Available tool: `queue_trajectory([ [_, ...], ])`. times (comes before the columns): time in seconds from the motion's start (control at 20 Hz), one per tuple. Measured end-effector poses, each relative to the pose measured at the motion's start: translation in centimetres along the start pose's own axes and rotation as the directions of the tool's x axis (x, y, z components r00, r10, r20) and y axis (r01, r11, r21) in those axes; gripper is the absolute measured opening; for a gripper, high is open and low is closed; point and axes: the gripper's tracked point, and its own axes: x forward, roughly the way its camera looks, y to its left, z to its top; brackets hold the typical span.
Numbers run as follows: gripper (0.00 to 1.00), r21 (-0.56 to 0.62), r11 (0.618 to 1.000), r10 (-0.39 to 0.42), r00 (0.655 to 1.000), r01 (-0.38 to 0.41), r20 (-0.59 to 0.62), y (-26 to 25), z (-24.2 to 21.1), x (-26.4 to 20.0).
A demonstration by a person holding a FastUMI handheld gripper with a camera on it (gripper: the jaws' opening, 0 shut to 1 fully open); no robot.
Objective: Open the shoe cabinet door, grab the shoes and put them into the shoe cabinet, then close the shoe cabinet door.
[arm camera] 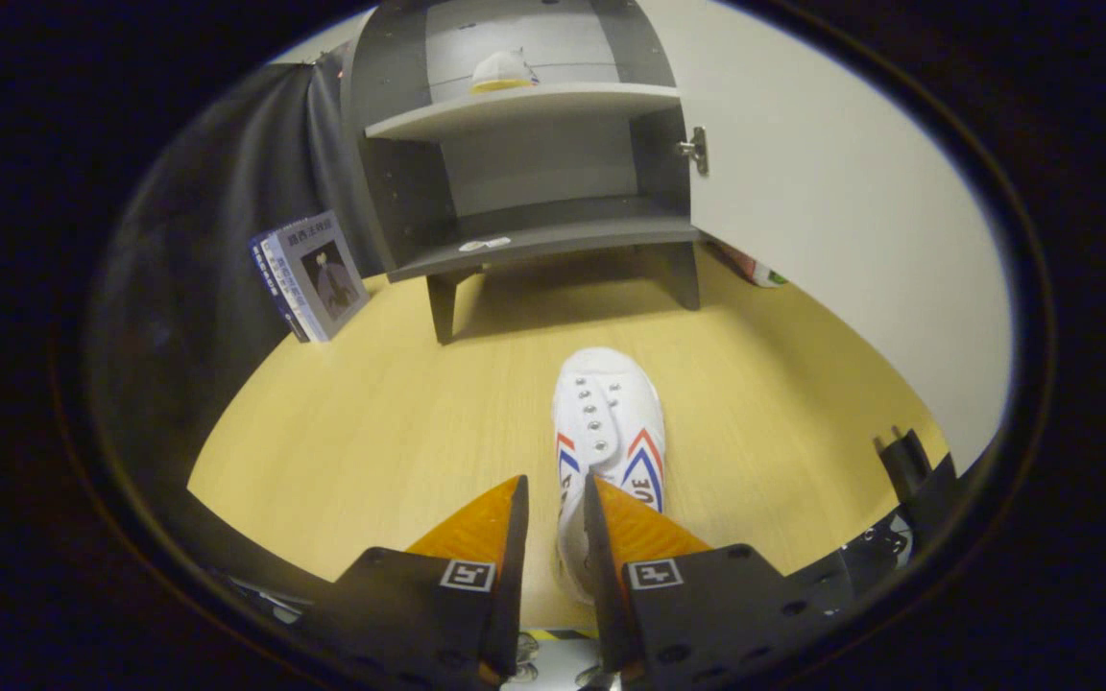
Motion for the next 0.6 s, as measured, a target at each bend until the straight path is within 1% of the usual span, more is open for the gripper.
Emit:
queue_trajectory([
  [0.4, 0.34, 0.004, 1.000, -0.025, 0.999, 0.026, -0.033, -0.4, -1.3, 4.2],
  [0.6, 0.31, -0.024, 1.000, -0.017, 1.000, 0.018, 0.023, -0.1, -0.4, 4.8],
])
